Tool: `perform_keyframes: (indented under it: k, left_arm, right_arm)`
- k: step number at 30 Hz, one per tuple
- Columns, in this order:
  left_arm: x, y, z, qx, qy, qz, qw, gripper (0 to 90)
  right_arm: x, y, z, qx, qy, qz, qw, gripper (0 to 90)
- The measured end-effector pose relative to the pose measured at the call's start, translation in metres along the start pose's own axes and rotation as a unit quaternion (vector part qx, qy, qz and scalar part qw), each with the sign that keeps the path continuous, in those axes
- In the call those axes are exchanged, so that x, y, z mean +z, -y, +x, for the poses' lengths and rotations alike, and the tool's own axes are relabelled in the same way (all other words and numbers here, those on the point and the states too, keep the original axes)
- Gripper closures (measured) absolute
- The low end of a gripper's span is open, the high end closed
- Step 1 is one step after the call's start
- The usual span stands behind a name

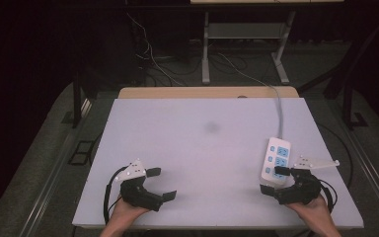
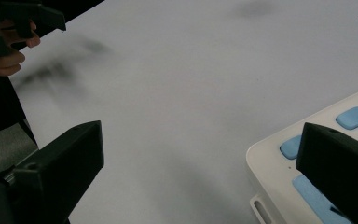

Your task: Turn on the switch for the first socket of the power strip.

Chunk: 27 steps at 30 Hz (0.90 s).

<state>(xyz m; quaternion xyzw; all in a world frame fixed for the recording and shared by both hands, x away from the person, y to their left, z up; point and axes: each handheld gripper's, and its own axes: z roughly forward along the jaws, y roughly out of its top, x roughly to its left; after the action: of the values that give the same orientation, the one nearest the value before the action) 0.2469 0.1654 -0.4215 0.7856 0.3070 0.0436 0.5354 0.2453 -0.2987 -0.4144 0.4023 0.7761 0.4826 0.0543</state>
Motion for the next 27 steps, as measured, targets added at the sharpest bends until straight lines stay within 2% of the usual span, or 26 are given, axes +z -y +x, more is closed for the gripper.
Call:
perform_keyframes:
  k: [14,27]
  left_arm:
    - [-0.002,0.001,0.0,-0.001,-0.001,-0.002,1.0,0.0]
    - [-0.003,0.001,0.001,-0.006,-0.003,-0.006,1.0,0.0]
  right_arm:
    - [-0.005,-0.005,0.001,-0.001,0.0,0.012,0.9999,0.3]
    - [-0.01,-0.021,-0.003,-0.01,-0.003,0.026,0.9996,0.3]
